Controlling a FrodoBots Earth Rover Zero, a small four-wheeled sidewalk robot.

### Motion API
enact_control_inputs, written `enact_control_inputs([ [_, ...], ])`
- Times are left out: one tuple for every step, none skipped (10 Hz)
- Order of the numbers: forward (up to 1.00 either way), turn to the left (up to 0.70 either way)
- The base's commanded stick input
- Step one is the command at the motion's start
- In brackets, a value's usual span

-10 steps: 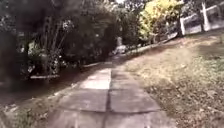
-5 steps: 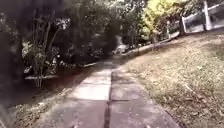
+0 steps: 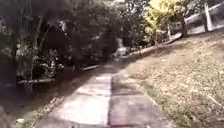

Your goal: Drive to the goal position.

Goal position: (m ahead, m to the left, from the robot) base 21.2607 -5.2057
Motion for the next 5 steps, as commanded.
enact_control_inputs([
  [0.95, 0.0],
  [0.95, 0.0],
  [0.95, 0.0],
  [0.95, 0.0],
  [0.95, 0.0],
])
